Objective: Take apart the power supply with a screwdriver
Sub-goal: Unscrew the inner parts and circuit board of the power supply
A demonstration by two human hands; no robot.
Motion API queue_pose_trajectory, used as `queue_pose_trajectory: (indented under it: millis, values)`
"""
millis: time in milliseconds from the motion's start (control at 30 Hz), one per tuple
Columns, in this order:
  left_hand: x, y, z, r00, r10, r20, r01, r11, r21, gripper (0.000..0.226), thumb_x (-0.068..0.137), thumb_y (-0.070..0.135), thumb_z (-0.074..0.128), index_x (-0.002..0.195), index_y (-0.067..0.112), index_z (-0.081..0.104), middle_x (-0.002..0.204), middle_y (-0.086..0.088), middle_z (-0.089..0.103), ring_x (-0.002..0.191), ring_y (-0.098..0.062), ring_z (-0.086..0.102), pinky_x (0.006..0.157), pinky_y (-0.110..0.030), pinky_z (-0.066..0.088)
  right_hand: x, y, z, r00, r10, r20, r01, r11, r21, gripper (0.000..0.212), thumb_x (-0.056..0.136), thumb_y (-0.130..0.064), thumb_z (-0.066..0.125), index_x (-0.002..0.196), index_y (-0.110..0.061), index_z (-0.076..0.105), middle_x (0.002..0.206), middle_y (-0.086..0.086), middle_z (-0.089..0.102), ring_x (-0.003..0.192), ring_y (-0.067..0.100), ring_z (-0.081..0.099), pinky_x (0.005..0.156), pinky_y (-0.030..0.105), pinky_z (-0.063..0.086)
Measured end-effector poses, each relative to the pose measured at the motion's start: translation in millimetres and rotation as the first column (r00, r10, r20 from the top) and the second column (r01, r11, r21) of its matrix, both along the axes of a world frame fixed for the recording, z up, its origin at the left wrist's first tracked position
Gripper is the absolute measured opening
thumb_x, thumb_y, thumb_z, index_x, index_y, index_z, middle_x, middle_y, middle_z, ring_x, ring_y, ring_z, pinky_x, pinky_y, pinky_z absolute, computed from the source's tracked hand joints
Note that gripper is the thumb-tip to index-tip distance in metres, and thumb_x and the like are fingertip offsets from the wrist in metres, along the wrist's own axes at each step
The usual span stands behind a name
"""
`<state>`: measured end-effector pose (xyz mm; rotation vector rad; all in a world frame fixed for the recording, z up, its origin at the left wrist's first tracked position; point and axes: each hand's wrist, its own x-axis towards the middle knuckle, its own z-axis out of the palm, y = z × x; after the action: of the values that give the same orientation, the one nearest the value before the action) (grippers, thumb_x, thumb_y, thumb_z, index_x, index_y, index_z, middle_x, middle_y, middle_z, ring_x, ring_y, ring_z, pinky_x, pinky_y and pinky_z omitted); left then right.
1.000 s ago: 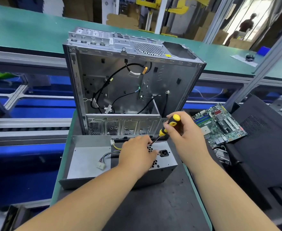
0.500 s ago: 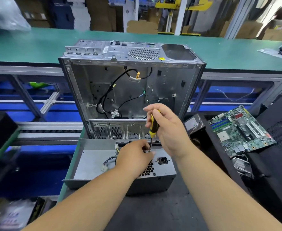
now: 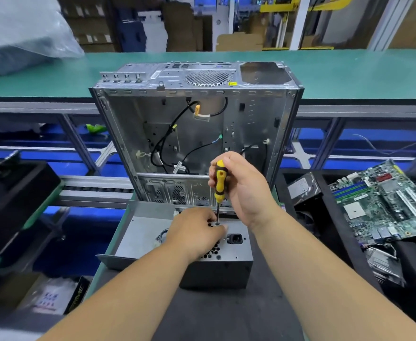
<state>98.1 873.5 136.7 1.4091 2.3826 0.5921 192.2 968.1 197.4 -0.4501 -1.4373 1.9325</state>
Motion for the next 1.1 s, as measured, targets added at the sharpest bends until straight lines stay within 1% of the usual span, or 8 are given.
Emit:
queue_pose_trajectory:
  millis: [100, 167, 333, 500, 667, 767, 933, 1100]
  values:
    - [-2.5, 2.8, -1.1, 0.999, -0.026, 0.019, 0.026, 0.999, -0.022, 0.034, 0.08, 0.056, 0.059, 0.066, 0.027, 0.048, 0.079, 0.009, 0.051, 0.079, -0.016, 0.052, 0.058, -0.03, 0.032, -2.6, 4.1, 2.5, 0.996, -0.056, 0.067, 0.059, 0.997, -0.052, 0.017, 0.074, -0.029, 0.057, 0.073, -0.015, 0.067, 0.07, 0.004, 0.059, 0.063, 0.018, 0.054, 0.071, 0.041, 0.041]
    - [-4.0, 3.8, -2.8, 0.999, -0.045, 0.022, 0.046, 0.998, -0.033, 0.035, 0.082, 0.057, 0.058, 0.064, 0.03, 0.045, 0.08, 0.011, 0.049, 0.081, -0.016, 0.051, 0.059, -0.031, 0.03, -3.8, 5.4, 2.4, 0.996, -0.047, 0.071, 0.054, 0.994, -0.098, 0.015, 0.069, -0.029, 0.058, 0.068, -0.014, 0.062, 0.065, 0.003, 0.052, 0.057, 0.017, 0.046, 0.064, 0.035, 0.038]
    - [-6.7, 2.9, -5.1, 0.997, -0.073, 0.008, 0.073, 0.997, -0.013, 0.035, 0.085, 0.056, 0.056, 0.065, 0.029, 0.045, 0.08, 0.009, 0.049, 0.08, -0.015, 0.05, 0.059, -0.031, 0.029, -5.2, 3.5, -3.5, 0.999, 0.017, -0.043, -0.022, 0.994, -0.103, 0.027, 0.099, -0.035, 0.046, 0.083, -0.015, 0.052, 0.067, -0.001, 0.046, 0.059, 0.014, 0.036, 0.061, 0.028, 0.033]
    - [-6.5, 2.2, -5.5, 0.996, -0.09, -0.018, 0.09, 0.996, 0.005, 0.036, 0.087, 0.055, 0.055, 0.066, 0.031, 0.04, 0.078, 0.012, 0.043, 0.08, -0.015, 0.044, 0.059, -0.029, 0.025, -4.4, 3.0, 0.3, 0.998, -0.014, 0.054, 0.013, 1.0, 0.016, 0.021, 0.091, -0.037, 0.051, 0.084, -0.018, 0.047, 0.075, -0.003, 0.055, 0.063, 0.015, 0.046, 0.068, 0.033, 0.037]
    - [-7.5, 1.8, -5.5, 0.995, -0.095, -0.017, 0.095, 0.995, -0.002, 0.036, 0.087, 0.056, 0.054, 0.066, 0.031, 0.04, 0.08, 0.011, 0.046, 0.084, -0.016, 0.046, 0.062, -0.032, 0.028, -1.2, 5.9, 7.3, 0.99, -0.017, 0.143, 0.013, 0.999, 0.033, 0.023, 0.094, -0.034, 0.055, 0.088, -0.013, 0.063, 0.079, -0.001, 0.063, 0.071, 0.017, 0.061, 0.079, 0.043, 0.047]
    - [-6.7, 1.6, -4.6, 0.995, -0.093, -0.019, 0.093, 0.996, 0.0, 0.036, 0.087, 0.056, 0.055, 0.065, 0.031, 0.04, 0.08, 0.012, 0.045, 0.085, -0.016, 0.046, 0.066, -0.032, 0.028, -3.2, 2.8, 9.7, 0.996, 0.043, 0.081, -0.042, 0.999, -0.011, 0.038, 0.106, -0.028, 0.042, 0.082, -0.009, 0.064, 0.069, 0.003, 0.057, 0.065, 0.016, 0.053, 0.072, 0.032, 0.048]
    - [-6.4, 1.0, -4.1, 0.995, -0.098, -0.018, 0.098, 0.995, -0.002, 0.029, 0.088, 0.055, 0.054, 0.075, 0.031, 0.045, 0.085, 0.012, 0.046, 0.09, -0.014, 0.044, 0.072, -0.031, 0.03, -10.7, -2.2, 7.7, 0.998, 0.048, 0.043, -0.044, 0.995, -0.094, 0.054, 0.108, -0.041, 0.027, 0.078, -0.01, 0.058, 0.058, 0.002, 0.04, 0.056, 0.014, 0.035, 0.059, 0.025, 0.034]
    - [-7.1, 1.0, -6.2, 0.993, -0.112, -0.031, 0.113, 0.994, 0.011, 0.026, 0.089, 0.056, 0.054, 0.082, 0.032, 0.046, 0.084, 0.013, 0.042, 0.091, -0.014, 0.043, 0.074, -0.031, 0.03, -5.5, -2.1, 3.8, 0.998, 0.053, 0.042, -0.053, 0.998, -0.022, 0.02, 0.106, -0.025, 0.04, 0.089, -0.014, 0.044, 0.067, 0.001, 0.049, 0.061, 0.016, 0.041, 0.064, 0.027, 0.037]
